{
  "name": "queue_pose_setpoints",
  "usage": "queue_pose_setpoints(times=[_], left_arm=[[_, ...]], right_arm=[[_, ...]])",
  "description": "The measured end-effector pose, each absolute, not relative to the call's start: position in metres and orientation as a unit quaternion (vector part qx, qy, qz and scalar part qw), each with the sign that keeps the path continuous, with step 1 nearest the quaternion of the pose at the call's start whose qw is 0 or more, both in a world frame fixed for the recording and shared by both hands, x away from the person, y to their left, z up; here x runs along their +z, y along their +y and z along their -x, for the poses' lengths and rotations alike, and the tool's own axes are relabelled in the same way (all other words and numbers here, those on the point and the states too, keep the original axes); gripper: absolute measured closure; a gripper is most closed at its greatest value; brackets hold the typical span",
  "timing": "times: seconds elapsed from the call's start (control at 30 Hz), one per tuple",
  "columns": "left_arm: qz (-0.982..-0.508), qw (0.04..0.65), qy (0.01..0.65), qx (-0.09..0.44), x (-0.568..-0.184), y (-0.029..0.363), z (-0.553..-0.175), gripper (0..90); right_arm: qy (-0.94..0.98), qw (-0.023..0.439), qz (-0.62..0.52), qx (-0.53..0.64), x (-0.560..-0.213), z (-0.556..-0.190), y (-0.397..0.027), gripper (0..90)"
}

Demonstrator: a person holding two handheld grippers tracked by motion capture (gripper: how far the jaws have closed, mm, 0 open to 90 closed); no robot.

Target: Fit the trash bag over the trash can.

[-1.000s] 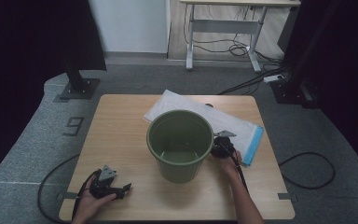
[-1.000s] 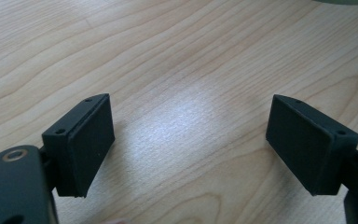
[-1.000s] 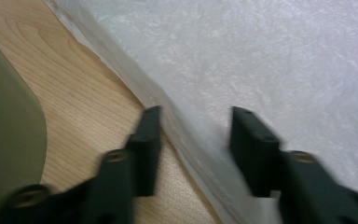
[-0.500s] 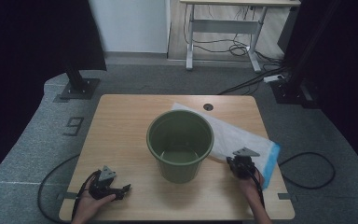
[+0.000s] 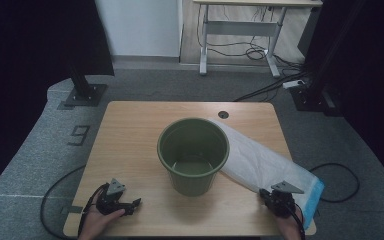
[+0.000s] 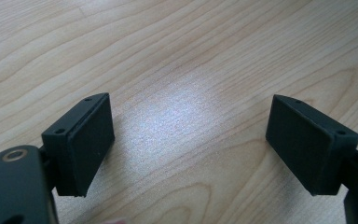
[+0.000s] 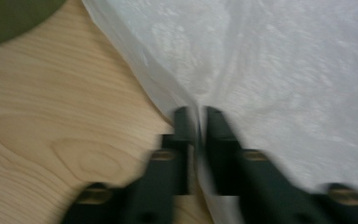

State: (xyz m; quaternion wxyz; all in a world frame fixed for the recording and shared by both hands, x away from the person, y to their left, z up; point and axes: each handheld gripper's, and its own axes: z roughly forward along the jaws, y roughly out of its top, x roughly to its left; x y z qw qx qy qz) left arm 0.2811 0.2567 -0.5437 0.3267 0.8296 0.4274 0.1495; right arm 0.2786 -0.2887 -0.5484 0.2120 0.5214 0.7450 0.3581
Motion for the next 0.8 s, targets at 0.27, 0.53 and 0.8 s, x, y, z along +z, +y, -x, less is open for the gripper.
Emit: queue_pose_setpoints(times=[0.27,0.53,0.8], left_arm=[[-0.83,0.329,0.426,0.147,-0.544,0.258,-0.282,15.1],[-0.828,0.335,0.426,0.143,-0.544,0.261,-0.282,15.2],[-0.827,0.337,0.427,0.142,-0.544,0.262,-0.282,15.1]], right_arm=[[0.742,0.22,-0.486,0.407,-0.531,-0.311,-0.24,37.3],[0.763,0.211,-0.463,0.399,-0.541,-0.358,-0.191,32.6],[0.769,0.201,-0.469,0.385,-0.552,-0.375,-0.179,33.0]])
